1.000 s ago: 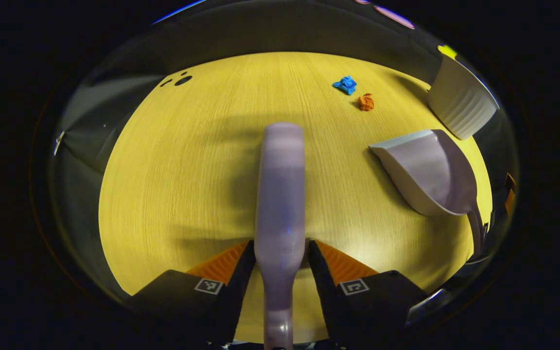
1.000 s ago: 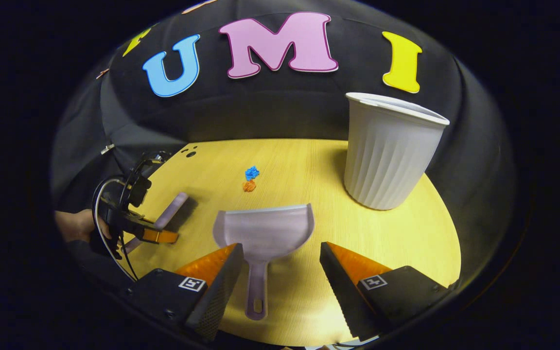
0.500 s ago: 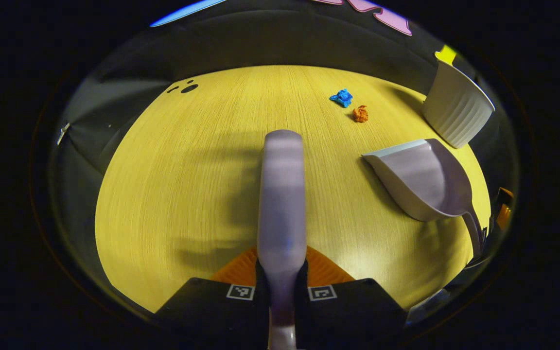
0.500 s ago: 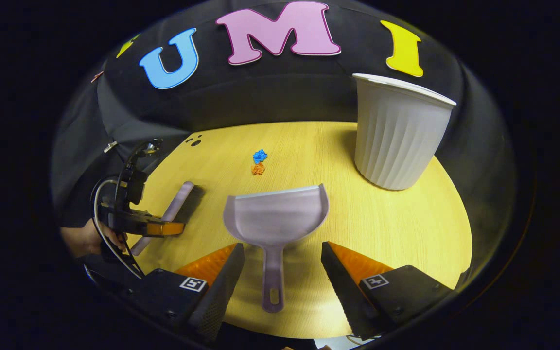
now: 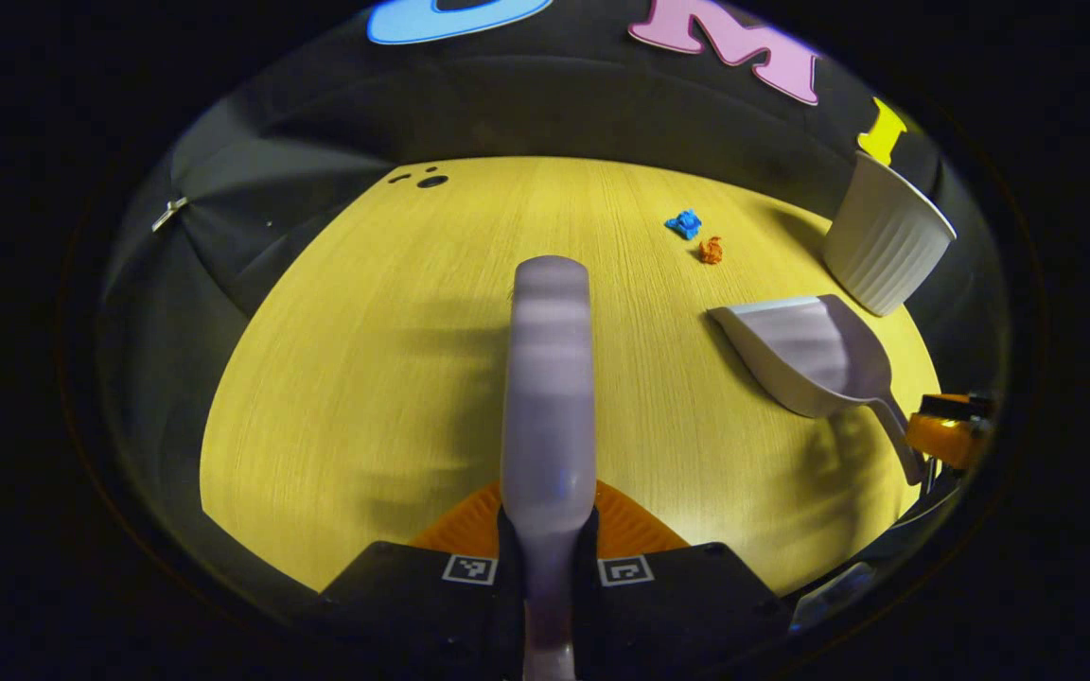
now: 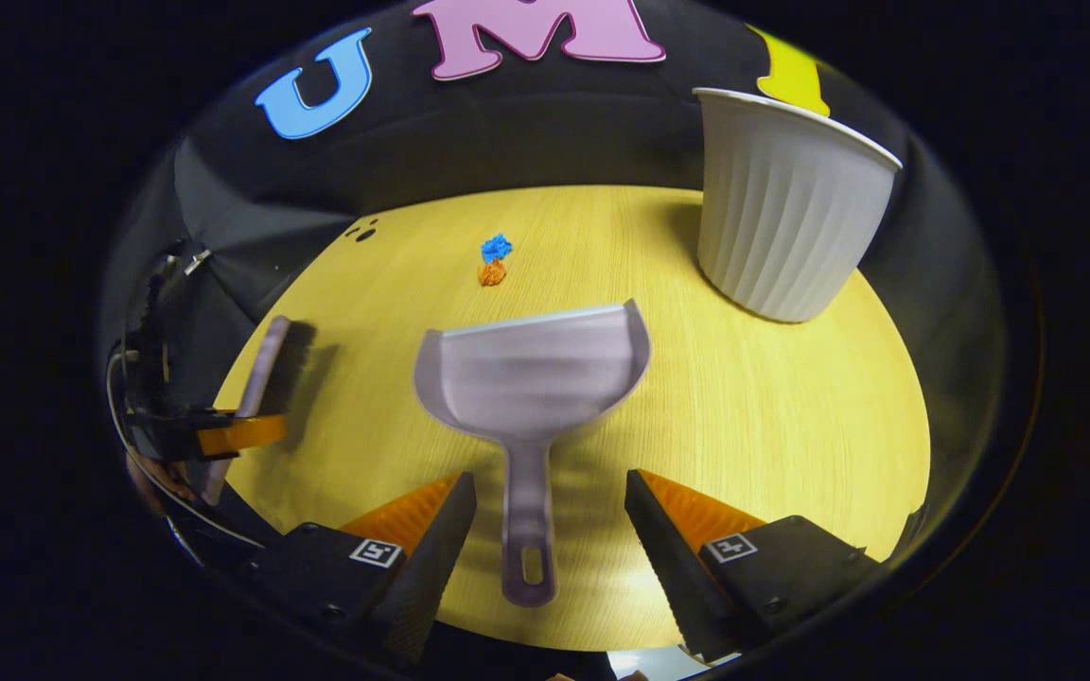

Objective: Pick up the small broom and dustpan from the desktop, sweep the trash into the dustpan with the broom, and then empty the trash into the garbage bin.

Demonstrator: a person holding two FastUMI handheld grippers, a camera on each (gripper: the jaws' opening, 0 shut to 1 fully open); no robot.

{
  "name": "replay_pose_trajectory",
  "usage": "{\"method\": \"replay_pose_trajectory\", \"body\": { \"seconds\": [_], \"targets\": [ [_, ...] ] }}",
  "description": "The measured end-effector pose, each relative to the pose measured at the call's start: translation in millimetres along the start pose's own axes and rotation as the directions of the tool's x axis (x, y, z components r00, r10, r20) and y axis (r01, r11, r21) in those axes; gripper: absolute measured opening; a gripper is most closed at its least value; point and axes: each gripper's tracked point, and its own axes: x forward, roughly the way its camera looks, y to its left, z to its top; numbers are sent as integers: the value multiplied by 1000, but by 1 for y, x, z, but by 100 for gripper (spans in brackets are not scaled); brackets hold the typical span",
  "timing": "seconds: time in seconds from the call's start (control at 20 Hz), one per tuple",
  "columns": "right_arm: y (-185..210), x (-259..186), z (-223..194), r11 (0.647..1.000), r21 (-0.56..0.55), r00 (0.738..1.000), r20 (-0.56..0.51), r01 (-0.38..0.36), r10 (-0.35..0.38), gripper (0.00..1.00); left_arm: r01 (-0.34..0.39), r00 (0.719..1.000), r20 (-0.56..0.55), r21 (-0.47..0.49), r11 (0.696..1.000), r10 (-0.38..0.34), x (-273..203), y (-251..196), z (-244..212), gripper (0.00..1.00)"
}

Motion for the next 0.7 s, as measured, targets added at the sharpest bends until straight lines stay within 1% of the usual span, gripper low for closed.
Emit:
{"method": "replay_pose_trajectory", "body": {
  "seconds": [0.15,0.35,0.5,0.55,0.6,0.65,0.7],
  "targets": [
    [-2,22,-9,1000,1,998,-54,17,-17,99,-9,1000,22,-23,1000,10,-21,5,-3,24],
    [-2,49,-19,999,13,990,-132,51,-49,99,-35,999,31,-41,999,36,-37,15,-5,24],
    [0,62,-21,998,23,985,-165,55,-50,96,-62,997,32,-45,997,64,-41,23,-3,26],
    [1,64,-20,998,24,984,-170,63,-58,94,-67,997,30,-52,996,68,-41,24,-3,24],
    [-1,67,-17,998,23,985,-160,65,-61,87,-69,997,27,-60,996,71,-41,25,-2,23],
    [-3,66,-16,997,19,983,-166,77,-73,80,-68,997,29,-66,996,70,-41,24,0,24],
    [-3,69,-16,996,25,983,-162,87,-82,69,-67,997,29,-67,996,69,-40,23,3,24]
  ]
}}
